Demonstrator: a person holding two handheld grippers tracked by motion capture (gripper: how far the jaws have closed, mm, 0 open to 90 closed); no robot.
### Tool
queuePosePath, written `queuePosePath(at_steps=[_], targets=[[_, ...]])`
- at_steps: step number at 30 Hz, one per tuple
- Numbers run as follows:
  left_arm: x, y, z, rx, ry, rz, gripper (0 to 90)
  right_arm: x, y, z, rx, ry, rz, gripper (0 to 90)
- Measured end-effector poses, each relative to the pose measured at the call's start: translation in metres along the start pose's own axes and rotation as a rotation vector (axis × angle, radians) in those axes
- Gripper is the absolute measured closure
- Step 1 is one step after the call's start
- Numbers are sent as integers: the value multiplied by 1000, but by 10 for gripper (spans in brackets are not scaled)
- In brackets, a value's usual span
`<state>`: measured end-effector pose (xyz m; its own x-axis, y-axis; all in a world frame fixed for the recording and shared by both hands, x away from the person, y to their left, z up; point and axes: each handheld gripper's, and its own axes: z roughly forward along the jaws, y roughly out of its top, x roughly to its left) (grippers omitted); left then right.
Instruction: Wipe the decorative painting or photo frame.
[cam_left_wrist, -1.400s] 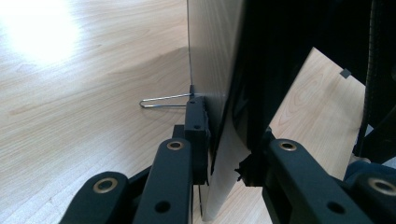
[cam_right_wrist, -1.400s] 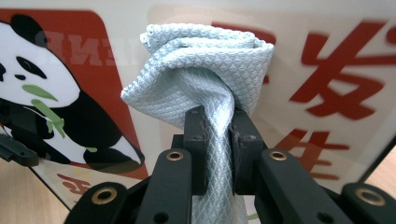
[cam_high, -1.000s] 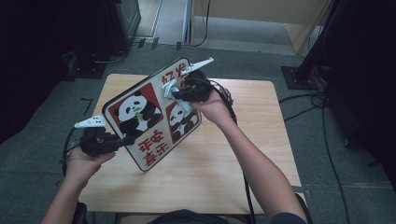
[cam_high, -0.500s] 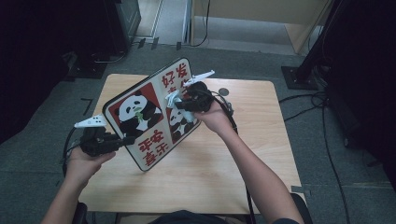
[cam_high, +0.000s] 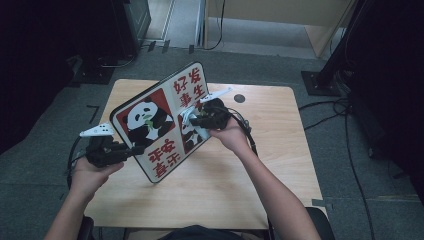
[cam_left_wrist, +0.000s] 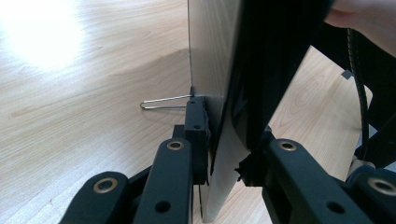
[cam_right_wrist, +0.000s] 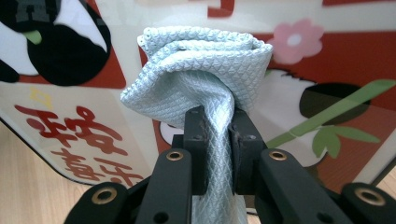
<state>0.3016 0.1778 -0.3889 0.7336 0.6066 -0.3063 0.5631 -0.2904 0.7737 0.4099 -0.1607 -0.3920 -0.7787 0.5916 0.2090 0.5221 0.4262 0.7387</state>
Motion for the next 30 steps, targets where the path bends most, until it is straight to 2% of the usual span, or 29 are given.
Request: queuePosePath(at_steps=[2, 9, 16, 18, 22, 27, 30], targets=[[0, 0, 0, 0, -1, 2, 773, -1, -3, 1, -11, -1, -13, 800], [0, 0, 0, 2, 0, 4, 773, -2, -15, 7, -7, 5, 2, 799], [0, 0, 0, 0, -2, 2, 772, -5, -35, 16, -14, 20, 17, 796], [0, 0, 0, 1, -2, 3, 772, -7, -41, 18, -20, 22, 4, 795], [0, 0, 0, 2, -1, 6, 771, -8, -50, 23, -4, 18, 15, 797], [0, 0, 0, 4, -1, 6, 771, -8, -63, 32, 49, 19, 42, 798], [0, 0, 0, -1, -3, 7, 771, -8, -69, 36, 62, 21, 47, 798]])
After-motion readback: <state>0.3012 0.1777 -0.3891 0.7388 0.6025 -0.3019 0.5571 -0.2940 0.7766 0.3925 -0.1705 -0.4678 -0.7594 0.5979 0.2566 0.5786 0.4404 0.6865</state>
